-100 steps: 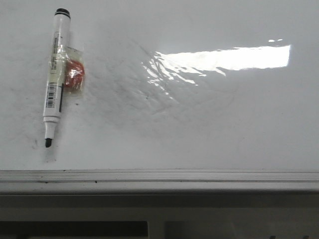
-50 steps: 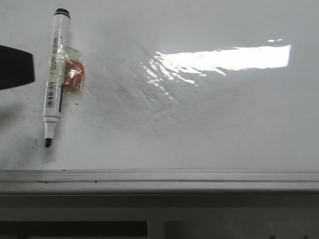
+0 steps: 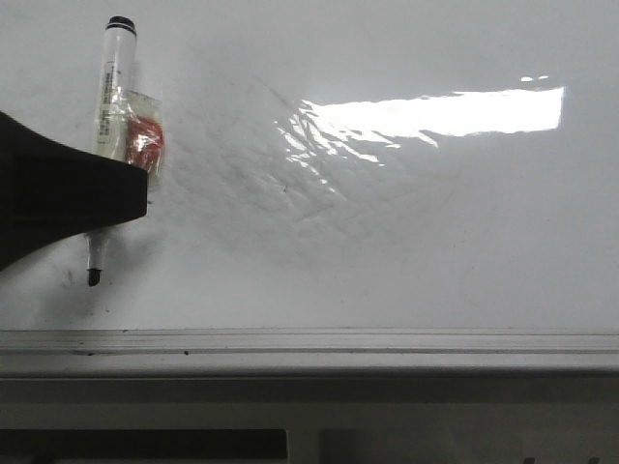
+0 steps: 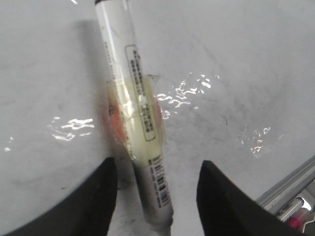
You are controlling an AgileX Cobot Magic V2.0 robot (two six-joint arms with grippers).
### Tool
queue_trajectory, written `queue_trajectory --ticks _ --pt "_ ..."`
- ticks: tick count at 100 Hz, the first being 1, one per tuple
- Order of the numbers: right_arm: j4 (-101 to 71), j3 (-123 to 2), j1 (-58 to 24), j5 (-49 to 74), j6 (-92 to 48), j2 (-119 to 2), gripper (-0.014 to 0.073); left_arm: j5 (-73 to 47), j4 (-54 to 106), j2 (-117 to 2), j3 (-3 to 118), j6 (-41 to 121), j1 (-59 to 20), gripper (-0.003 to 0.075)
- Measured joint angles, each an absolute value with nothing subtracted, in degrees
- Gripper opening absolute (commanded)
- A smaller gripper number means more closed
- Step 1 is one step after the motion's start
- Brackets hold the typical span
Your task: Write number 8 on whiteboard
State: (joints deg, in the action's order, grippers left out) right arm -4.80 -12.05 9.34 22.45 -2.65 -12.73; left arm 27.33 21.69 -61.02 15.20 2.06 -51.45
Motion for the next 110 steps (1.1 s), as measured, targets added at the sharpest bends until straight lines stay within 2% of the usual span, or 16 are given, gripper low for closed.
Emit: queue_trajectory --ticks 20,23,52,60,74,81,98,110 --pt "-5.3 -12.1 8.3 23.7 -2.7 -12.7 -0.0064 27.7 21.8 -62.6 15.2 2.1 -51.4 -0.0002" --pt "-5.4 -12.1 7.7 24.0 -2.7 -12.7 -0.0064 27.7 21.8 -62.7 15.2 2.1 -51.4 -0.0022" --pt "-9.4 -17.2 -6.0 30.4 -3.7 -17.2 -0.0046 27.6 18.3 -62.7 15.2 2.2 -51.4 -0.002" --pt "-12.6 -19.4 -11.3 30.9 -7.9 -19.7 0.003 27.3 13.8 -62.4 15.2 2.2 -51.4 -0.002" --pt "-18.4 -23.7 -22.3 31.1 -15.3 -25.7 0.0275 27.7 4.3 -61.3 15.2 2.2 -51.4 -0.002" --pt "-19.4 -26.1 -28.1 30.3 -16.3 -29.4 0.034 28.5 -1.9 -61.2 15.2 2.2 -51.4 -0.002" --pt "-19.8 -31.7 -40.7 23.6 -17.2 -39.2 0.0346 30.0 -13.1 -61.2 15.2 2.3 -51.4 -0.002" --pt "-19.9 -35.5 -46.1 18.4 -17.2 -46.2 0.0346 30.6 -15.2 -61.2 15.2 3.1 -51.4 -0.002"
